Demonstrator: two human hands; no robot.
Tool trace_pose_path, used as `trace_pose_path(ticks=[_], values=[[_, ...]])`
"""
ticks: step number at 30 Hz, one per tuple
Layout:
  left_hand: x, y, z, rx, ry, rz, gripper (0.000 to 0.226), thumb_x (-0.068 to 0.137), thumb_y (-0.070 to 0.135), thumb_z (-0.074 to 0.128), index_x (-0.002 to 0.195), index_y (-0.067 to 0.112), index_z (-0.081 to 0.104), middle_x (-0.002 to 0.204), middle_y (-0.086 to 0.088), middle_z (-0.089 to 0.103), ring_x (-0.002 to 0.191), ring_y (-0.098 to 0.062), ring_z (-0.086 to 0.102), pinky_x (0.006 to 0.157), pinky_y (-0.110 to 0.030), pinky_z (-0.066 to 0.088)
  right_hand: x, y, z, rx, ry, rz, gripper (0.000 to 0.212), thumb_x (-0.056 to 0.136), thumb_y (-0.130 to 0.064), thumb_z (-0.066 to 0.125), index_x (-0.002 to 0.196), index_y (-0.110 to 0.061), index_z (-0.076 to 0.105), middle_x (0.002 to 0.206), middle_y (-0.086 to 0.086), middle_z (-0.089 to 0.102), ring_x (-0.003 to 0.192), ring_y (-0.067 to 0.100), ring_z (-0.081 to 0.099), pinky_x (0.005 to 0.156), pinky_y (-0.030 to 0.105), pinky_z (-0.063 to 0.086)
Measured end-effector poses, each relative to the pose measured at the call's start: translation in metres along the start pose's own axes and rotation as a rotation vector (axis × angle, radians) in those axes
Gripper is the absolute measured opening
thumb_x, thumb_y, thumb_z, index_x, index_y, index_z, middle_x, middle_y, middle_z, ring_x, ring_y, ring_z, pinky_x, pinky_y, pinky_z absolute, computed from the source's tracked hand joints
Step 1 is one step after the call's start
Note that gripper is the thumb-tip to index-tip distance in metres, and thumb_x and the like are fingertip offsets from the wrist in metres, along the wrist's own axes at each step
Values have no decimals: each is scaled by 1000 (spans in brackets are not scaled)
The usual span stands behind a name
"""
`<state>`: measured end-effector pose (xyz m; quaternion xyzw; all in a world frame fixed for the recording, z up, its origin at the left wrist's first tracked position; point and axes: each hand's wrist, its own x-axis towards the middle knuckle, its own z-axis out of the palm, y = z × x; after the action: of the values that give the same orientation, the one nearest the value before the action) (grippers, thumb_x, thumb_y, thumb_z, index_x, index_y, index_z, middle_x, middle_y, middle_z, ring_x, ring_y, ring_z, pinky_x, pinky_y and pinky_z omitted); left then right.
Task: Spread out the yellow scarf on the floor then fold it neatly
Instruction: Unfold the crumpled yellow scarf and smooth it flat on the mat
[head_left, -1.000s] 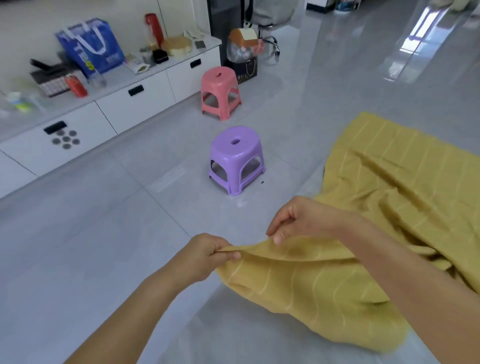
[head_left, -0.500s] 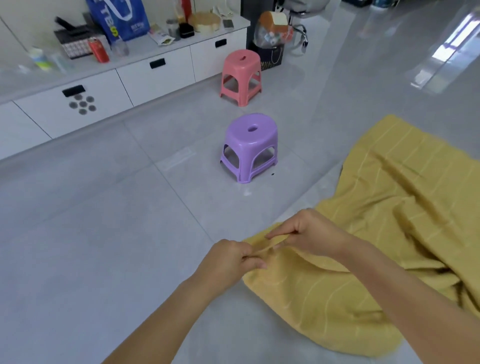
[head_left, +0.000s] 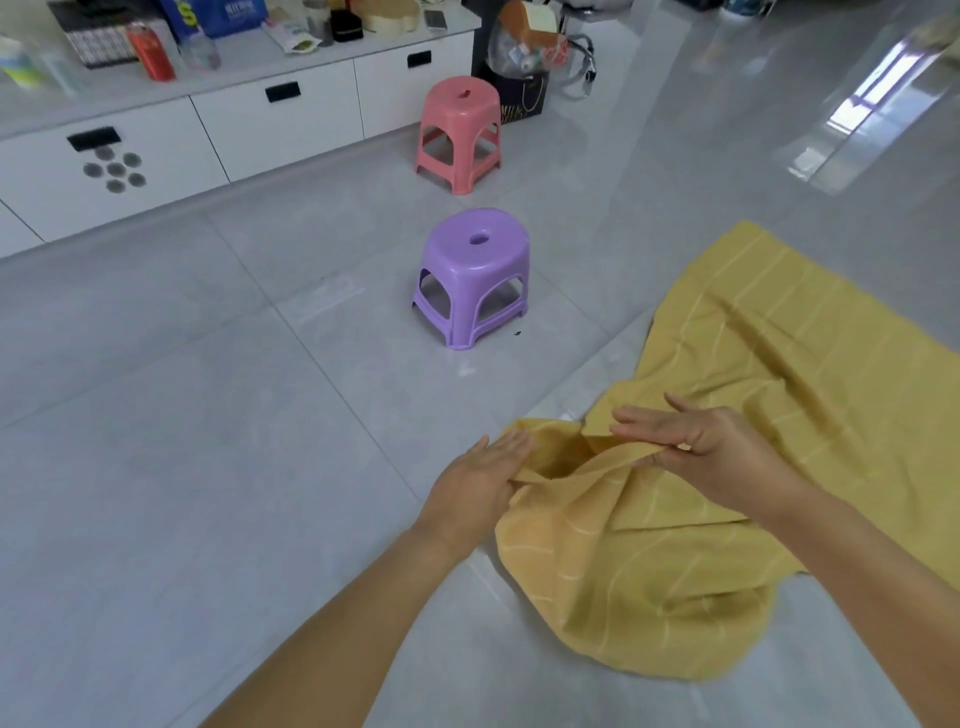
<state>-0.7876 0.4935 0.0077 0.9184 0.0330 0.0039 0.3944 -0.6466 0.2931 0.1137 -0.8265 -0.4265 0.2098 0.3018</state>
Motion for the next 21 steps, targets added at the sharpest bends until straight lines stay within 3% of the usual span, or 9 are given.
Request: trace_pose_path(ticks=[2, 4, 5, 8, 10, 13, 16, 19, 21], values=[[-7, -11, -2, -38, 53, -9, 72, 82, 52, 18, 139, 14, 40, 142, 8, 34, 132, 0, 30, 115, -23, 15, -2, 4, 0, 22, 34, 40, 64, 81, -6, 69, 102, -65, 55, 102, -41, 57, 110, -7, 54, 112, 15, 19], [-20, -26, -6, -82, 108, -18, 59, 88, 50, 33, 134, 17, 49, 136, 9, 44, 126, -4, 43, 109, -28, 29, 0, -1, 4, 73, 8, 75, 29, 76, -48, 69, 98, -64, 57, 99, -34, 61, 105, -7, 58, 110, 13, 22], [-29, -32, -10, -108, 125, -39, 58, 89, 55, 37, 131, 19, 53, 133, 9, 50, 122, -5, 48, 106, -29, 34, 3, -3, 7, 76, -4, 73, 28, 71, -57, 68, 97, -64, 58, 99, -34, 62, 105, -6, 58, 110, 13, 22], [-56, -30, -28, -195, 172, -97, 52, 87, 59, 41, 121, 25, 61, 111, 25, 64, 106, 4, 59, 97, -24, 44, 9, -5, 18, 79, -44, 21, 57, 77, -14, 74, 90, -67, 57, 101, -31, 62, 108, -7, 56, 112, 18, 23], [-72, -20, -40, -236, 191, -95, 37, 86, 47, 46, 111, 30, 67, 93, 36, 64, 93, 8, 62, 85, -18, 49, 13, -6, 23, 80, -46, 14, 69, 77, -4, 71, 90, -69, 55, 103, -28, 62, 110, -7, 55, 112, 17, 22], [-92, 0, -48, -312, 229, -89, 30, 83, 62, 48, 96, 40, 65, 79, 18, 70, 71, -2, 66, 65, -18, 50, 15, -7, 26, 95, -58, 3, 66, 79, 0, 70, 99, -61, 56, 108, -18, 65, 110, -7, 55, 112, 16, 22], [-107, 6, -40, -312, 243, -125, 51, 74, 79, 44, 84, 34, 64, 63, 2, 61, 53, -9, 51, 52, -20, 38, 13, -10, 27, 100, -83, 31, 55, 80, -1, 69, 98, -52, 64, 96, 7, 72, 110, -5, 53, 106, 6, 21], [-114, -5, -25, -254, 222, -255, 58, 68, 80, 44, 73, 25, 62, 58, 3, 56, 50, -8, 44, 49, -15, 32, 20, -1, 42, -57, -49, 53, 39, 78, -9, 73, 111, -28, 65, 91, 8, 73, 106, 6, 57, 109, 13, 24], [-114, -26, -14, -169, 249, -392, 50, 68, 72, 40, 57, 26, 55, 51, 10, 51, 48, -7, 45, 47, -15, 30, 24, 7, 59, -135, -46, 67, 45, 78, -29, 73, 121, -26, 61, 108, 3, 70, 115, 10, 55, 113, 20, 21]])
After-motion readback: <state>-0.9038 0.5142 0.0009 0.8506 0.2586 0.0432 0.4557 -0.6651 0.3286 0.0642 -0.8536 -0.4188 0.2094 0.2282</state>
